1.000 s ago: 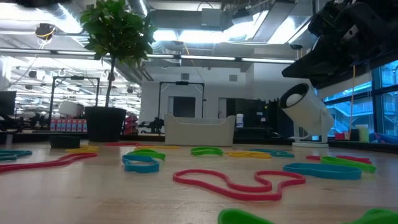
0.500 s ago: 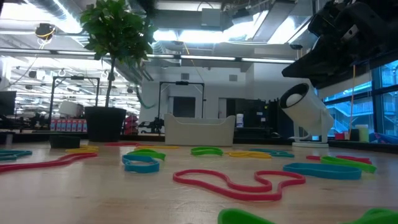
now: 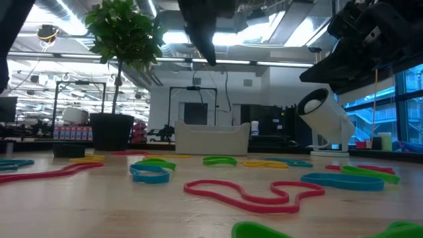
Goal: Pick and place rubber bands into bin
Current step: Put the blue rubber band into the gray bin
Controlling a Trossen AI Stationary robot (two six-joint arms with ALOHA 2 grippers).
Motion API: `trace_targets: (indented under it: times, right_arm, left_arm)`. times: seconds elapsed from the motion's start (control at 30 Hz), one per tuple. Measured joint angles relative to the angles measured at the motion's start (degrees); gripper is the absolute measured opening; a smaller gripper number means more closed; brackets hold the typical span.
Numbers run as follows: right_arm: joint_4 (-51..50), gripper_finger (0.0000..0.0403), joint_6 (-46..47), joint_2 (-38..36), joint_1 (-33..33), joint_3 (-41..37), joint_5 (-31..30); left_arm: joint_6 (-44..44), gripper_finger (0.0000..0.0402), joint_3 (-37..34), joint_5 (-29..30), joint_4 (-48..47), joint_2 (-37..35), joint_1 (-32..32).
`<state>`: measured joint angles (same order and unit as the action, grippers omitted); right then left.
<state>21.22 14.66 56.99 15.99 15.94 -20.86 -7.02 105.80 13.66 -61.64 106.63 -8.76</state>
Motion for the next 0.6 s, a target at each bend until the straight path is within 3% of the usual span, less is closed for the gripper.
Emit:
trace_targets:
  times: [0.3, 0.47, 0.6]
  right_arm:
    - [-0.01, 0.0006, -3.27, 0.00, 0.00, 0.00, 0.00]
    - [-0.01, 0.0006, -4.76, 0.00, 0.00, 0.00, -0.01]
    - [-0.01, 0.0006, -4.87, 0.00, 0.00, 0.00, -0.01]
  left_arm:
    - [-3.58, 0.0001, -2.38, -8.88, 12.24, -0.04, -13.97]
    - [-4.72, 0.0001, -7.22, -15.43, 20.70, 1.28, -16.80]
    - [-4.91, 0.0001, -8.11, -15.36, 21.80, 5.21, -17.00]
